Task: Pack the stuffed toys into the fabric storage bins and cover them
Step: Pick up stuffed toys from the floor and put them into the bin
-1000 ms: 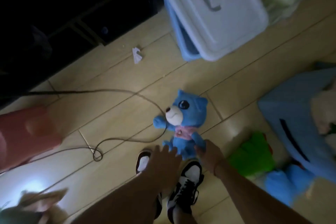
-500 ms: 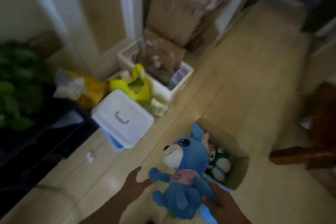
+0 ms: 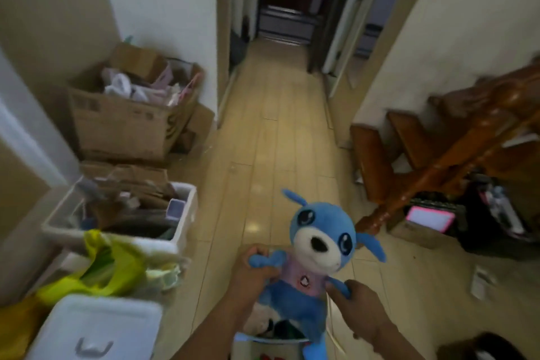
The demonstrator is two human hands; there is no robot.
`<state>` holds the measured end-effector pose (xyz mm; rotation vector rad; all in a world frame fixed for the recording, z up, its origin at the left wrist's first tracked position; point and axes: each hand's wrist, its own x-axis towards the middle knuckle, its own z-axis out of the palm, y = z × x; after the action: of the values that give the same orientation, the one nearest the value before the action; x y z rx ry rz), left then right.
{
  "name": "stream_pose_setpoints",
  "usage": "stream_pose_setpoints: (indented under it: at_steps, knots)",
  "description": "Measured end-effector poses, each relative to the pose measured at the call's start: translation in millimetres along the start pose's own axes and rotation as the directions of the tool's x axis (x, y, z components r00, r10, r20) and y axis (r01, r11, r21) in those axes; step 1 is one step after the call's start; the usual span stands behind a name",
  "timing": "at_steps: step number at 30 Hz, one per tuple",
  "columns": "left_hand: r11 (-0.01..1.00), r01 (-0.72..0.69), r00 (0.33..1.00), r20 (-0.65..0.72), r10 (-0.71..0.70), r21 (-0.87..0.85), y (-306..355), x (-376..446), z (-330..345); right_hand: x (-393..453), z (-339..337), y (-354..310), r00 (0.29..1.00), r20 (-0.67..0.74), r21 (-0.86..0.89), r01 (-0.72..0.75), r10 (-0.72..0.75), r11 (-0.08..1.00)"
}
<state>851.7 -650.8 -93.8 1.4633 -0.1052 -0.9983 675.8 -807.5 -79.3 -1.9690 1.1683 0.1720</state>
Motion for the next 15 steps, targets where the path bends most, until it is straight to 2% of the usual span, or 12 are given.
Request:
stream_pose_setpoints:
  at_steps: [1, 2, 4, 6, 8, 11, 13, 15]
  knots:
    - [0.999, -0.030, 1.000, 0.005, 0.030, 0.037, 5, 20, 1, 8, 4, -16, 0.986, -0.031, -0.088, -0.168, 0.166, 0.982]
    - [0.995, -0.054, 0.999, 0.014, 0.053, 0.087, 10, 36, 2, 32, 14, -14, 0.983, -0.090, -0.013, -0.164, 0.163, 0.986]
    - [0.981, -0.089, 0.995, 0.049, 0.082, 0.171, 13, 70, 4, 60, 35, -1, 0.966, -0.101, 0.066, -0.232, 0.238, 0.970]
    - [0.970, -0.046, 0.997, 0.068, 0.030, 0.237, 4, 102, 4, 84, 44, 8, 0.936, -0.157, 0.139, -0.294, 0.314, 0.946]
    - [0.953, -0.001, 0.996, 0.087, -0.027, 0.303, -21, 128, 0, 104, 56, 11, 0.906, -0.111, 0.175, -0.387, 0.409, 0.905]
    - [0.931, 0.092, 0.992, 0.050, -0.117, 0.354, -79, 162, -5, 131, 79, 21, 0.889, -0.087, 0.213, -0.425, 0.450, 0.880]
    - [0.915, 0.145, 0.984, 0.040, -0.173, 0.377, -119, 180, -4, 151, 103, 43, 0.888, -0.029, 0.237, -0.440, 0.458, 0.866]
    - [0.906, 0.170, 0.978, 0.044, -0.202, 0.389, -159, 197, 3, 176, 135, 79, 0.868, -0.011, 0.182, -0.486, 0.496, 0.855]
